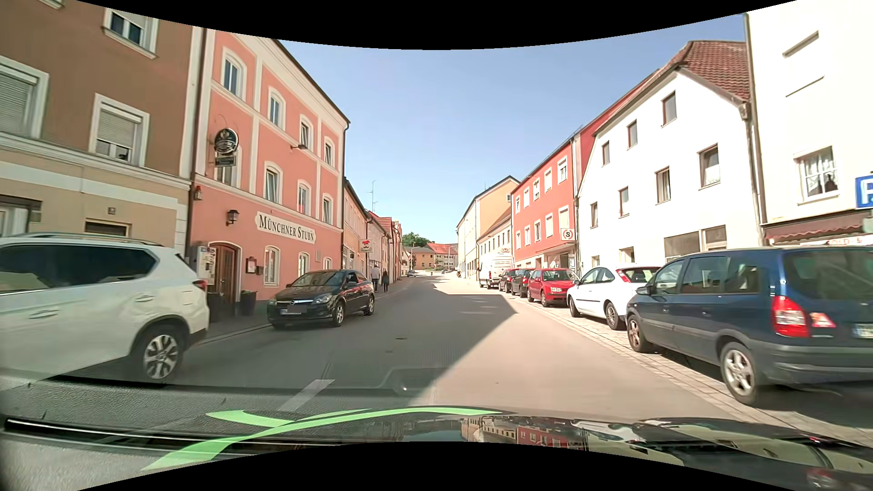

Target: Follow the waypoints while adhering to traffic rules and regulations

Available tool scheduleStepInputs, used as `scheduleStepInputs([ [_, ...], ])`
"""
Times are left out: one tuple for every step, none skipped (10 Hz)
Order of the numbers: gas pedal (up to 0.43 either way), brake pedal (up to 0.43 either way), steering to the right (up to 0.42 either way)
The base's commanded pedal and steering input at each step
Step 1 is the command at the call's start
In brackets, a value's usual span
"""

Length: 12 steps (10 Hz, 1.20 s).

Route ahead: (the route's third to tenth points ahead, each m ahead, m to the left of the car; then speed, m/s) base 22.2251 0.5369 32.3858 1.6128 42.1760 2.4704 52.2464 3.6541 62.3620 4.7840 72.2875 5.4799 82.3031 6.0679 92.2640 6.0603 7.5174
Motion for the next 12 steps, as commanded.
scheduleStepInputs([
  [0.287,0.0,0.021],
  [0.268,0.0,0.02],
  [0.228,0.0,0.018],
  [0.228,0.0,0.014],
  [0.228,0.0,0.013],
  [0.228,0.0,0.012],
  [0.228,0.0,0.008],
  [0.228,0.0,0.003],
  [0.24,0.0,-0.001],
  [0.24,0.0,-0.006],
  [0.248,0.0,-0.012],
  [0.248,0.0,-0.013],
])
